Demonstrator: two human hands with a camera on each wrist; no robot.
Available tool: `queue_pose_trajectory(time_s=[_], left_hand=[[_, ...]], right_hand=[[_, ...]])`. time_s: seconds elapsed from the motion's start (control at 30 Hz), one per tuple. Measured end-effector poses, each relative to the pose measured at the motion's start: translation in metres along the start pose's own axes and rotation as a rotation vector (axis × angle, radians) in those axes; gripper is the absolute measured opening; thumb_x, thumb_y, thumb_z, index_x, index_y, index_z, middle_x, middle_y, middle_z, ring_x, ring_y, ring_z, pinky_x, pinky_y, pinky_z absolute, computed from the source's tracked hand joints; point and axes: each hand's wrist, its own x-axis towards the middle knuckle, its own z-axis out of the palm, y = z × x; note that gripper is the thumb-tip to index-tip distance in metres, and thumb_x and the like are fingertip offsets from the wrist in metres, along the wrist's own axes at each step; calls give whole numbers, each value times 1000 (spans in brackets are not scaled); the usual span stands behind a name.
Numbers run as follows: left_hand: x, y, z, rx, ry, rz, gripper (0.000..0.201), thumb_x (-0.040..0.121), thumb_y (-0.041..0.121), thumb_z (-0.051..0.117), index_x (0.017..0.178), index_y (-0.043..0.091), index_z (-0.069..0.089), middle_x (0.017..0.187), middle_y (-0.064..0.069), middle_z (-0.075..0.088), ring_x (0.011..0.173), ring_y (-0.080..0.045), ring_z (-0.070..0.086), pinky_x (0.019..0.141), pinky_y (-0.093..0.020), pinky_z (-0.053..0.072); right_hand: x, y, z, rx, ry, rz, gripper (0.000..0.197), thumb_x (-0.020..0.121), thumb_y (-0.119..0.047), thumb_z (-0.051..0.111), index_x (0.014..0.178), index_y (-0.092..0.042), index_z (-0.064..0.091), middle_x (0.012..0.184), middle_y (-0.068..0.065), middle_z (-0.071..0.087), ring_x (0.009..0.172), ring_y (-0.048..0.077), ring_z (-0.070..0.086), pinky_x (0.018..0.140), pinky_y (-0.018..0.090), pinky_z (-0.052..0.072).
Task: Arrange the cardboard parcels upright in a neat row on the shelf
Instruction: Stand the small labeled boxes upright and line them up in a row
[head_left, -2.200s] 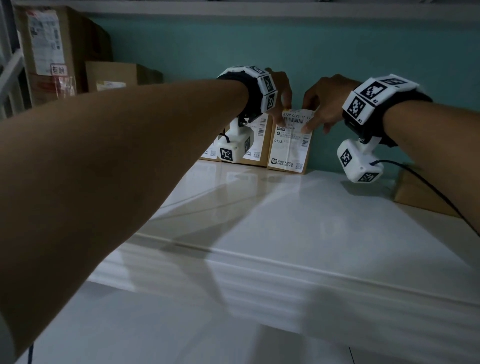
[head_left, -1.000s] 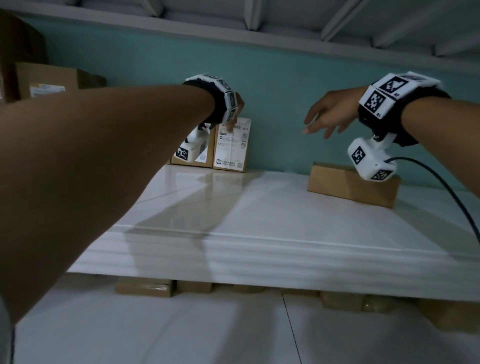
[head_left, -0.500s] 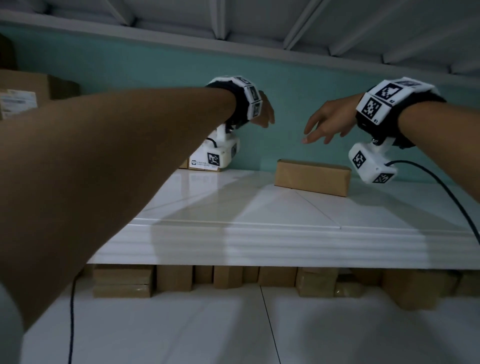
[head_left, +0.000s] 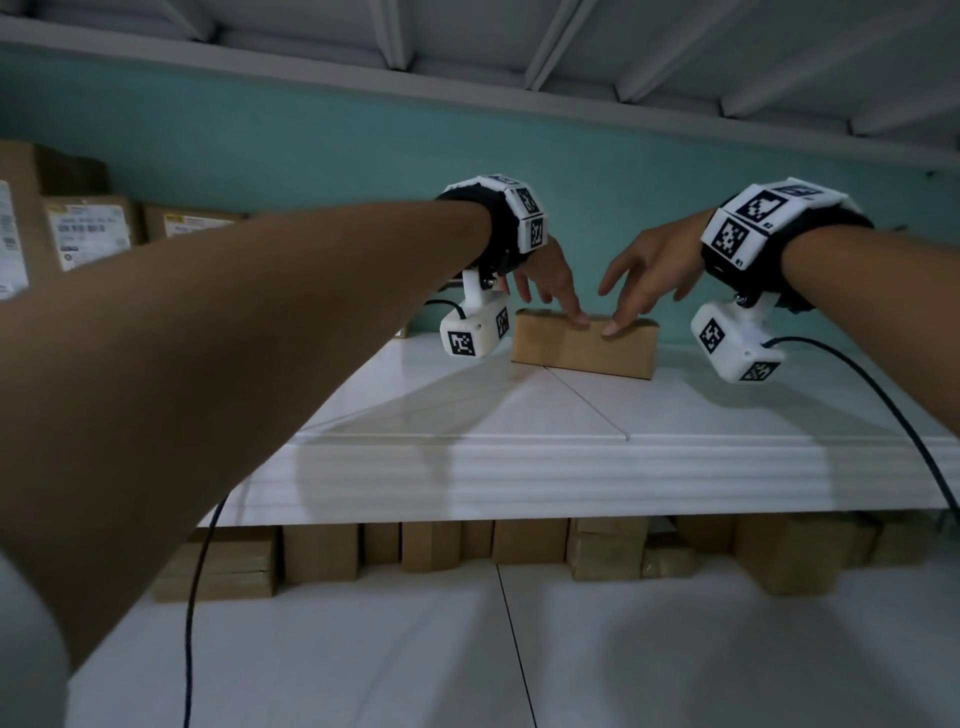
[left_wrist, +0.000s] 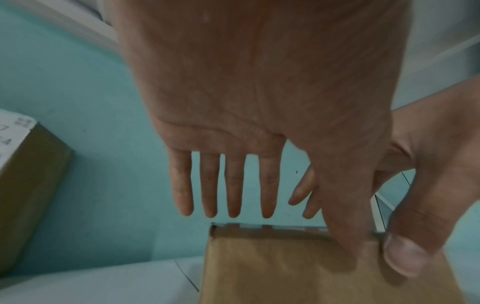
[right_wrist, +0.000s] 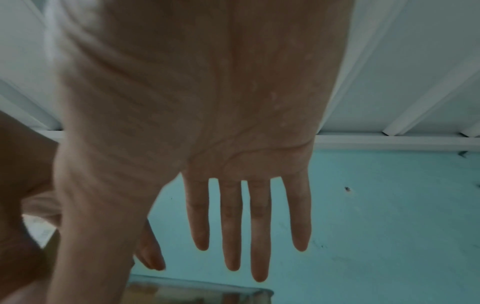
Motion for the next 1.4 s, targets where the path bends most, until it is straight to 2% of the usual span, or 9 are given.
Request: queue_pose_trajectory(time_s=[0.2, 0.4, 0.63, 0.77, 0.87, 1.13, 1.23, 1.3, 1.4], left_hand=[[5, 3, 7, 48, -4, 16, 74, 79, 51, 72, 143, 30, 41, 145, 3, 43, 132, -19, 43, 106, -36, 42], [9, 1, 13, 30, 2, 15, 74, 80, 45, 73, 144, 30, 39, 144, 2, 45, 132, -21, 42, 106, -36, 43], [8, 0, 14, 27, -9, 10, 80, 77, 40, 77, 145, 30, 36, 145, -2, 43, 127, -22, 47, 101, -33, 46], [0, 1, 11, 24, -36, 10, 76, 77, 42, 76, 143, 27, 41, 136, 0, 46, 121, -26, 53, 104, -37, 45], [-6, 3, 8, -5, -31, 12, 70, 76, 42, 77, 138, 24, 49, 126, 1, 51, 115, -25, 59, 101, -37, 48], [-11, -5, -9, -263, 183, -56, 71, 76, 52, 73, 133, 17, 49, 127, -7, 53, 109, -31, 59, 87, -38, 53], [-15, -14, -21, -367, 248, -69, 56, 79, 54, 68, 118, 17, 52, 108, -6, 59, 96, -28, 60, 79, -34, 51], [-18, -21, -27, -414, 277, -64, 43, 82, 56, 63, 102, 19, 56, 94, -2, 63, 84, -21, 62, 78, -32, 51], [-21, -30, -33, -461, 324, -54, 36, 87, 58, 53, 86, 22, 58, 86, 1, 63, 72, -16, 61, 81, -32, 52]], right_hand=[[4, 6, 8, -4, -7, 11, 70, 66, -42, 84, 129, -32, 54, 120, -6, 63, 115, 17, 58, 99, 38, 48], [10, 12, 11, -7, 11, 3, 69, 63, -43, 85, 125, -31, 58, 121, -5, 62, 112, 15, 57, 95, 37, 51], [11, 15, 16, -18, 11, -15, 67, 69, -34, 84, 129, -30, 54, 130, -4, 56, 117, 17, 53, 99, 37, 49], [11, 14, 16, -39, 3, -18, 69, 71, -31, 84, 132, -28, 52, 133, -2, 54, 118, 19, 53, 99, 38, 49], [12, 14, 15, -54, 2, -13, 70, 71, -29, 83, 133, -28, 51, 134, -2, 54, 117, 19, 53, 100, 37, 49], [4, 13, 7, -78, 71, -5, 84, 71, -37, 82, 142, -26, 40, 137, 1, 52, 116, 21, 52, 97, 29, 43], [0, 9, 0, -33, 107, -16, 89, 70, -41, 82, 144, -27, 35, 134, -1, 54, 111, 19, 53, 95, 27, 43], [-2, 4, -4, -9, 140, -31, 92, 70, -41, 82, 146, -27, 32, 131, -3, 54, 112, 19, 55, 96, 28, 44], [-3, -3, -9, -5, 194, -62, 94, 71, -42, 81, 148, -26, 29, 127, -4, 55, 112, 20, 58, 99, 32, 45]])
